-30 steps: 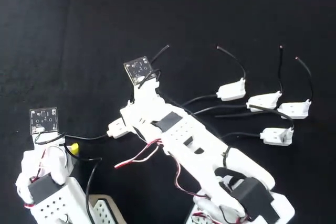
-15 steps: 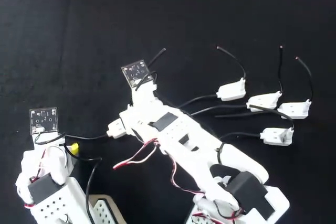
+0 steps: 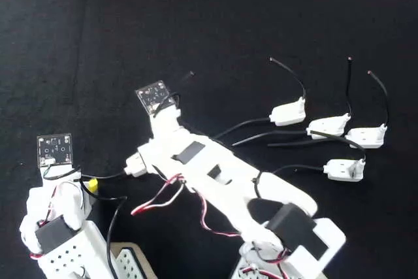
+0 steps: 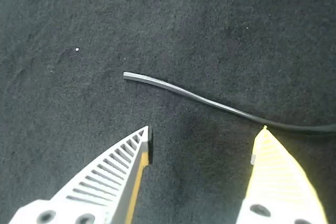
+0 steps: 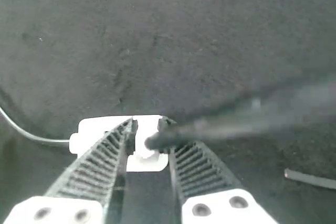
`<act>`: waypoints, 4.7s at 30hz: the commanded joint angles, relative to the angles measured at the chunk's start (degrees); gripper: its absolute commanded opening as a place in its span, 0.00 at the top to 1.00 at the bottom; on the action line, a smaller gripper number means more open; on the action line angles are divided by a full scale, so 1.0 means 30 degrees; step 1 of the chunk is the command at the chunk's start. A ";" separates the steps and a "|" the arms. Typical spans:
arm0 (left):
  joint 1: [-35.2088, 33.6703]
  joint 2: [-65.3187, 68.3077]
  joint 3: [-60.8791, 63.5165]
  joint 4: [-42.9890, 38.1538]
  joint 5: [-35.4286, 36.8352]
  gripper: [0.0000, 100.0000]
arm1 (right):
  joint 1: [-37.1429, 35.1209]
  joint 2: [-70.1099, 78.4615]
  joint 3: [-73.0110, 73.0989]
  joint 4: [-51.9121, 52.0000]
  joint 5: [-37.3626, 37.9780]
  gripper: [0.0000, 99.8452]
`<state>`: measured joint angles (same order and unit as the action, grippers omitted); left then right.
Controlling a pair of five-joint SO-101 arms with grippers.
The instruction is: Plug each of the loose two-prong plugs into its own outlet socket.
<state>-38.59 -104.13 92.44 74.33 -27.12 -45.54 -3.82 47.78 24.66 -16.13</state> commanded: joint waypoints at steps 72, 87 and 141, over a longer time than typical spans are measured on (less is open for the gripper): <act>0.0161 -0.0117 -0.0396 -0.0703 0.0967 0.98 | 0.7883 -2.7707 -0.5377 2.0161 1.1956 0.92; -0.3121 -0.0088 0.0835 0.0059 0.2344 0.97 | 1.3861 -3.4769 0.8806 1.6440 1.3421 0.92; 0.7399 -0.0059 0.1626 -0.2286 0.9846 0.97 | 1.4154 -3.4711 1.6220 1.6733 1.3538 0.92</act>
<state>-21.01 -104.04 96.31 68.62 2.59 -3.87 -103.25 96.31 74.68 24.22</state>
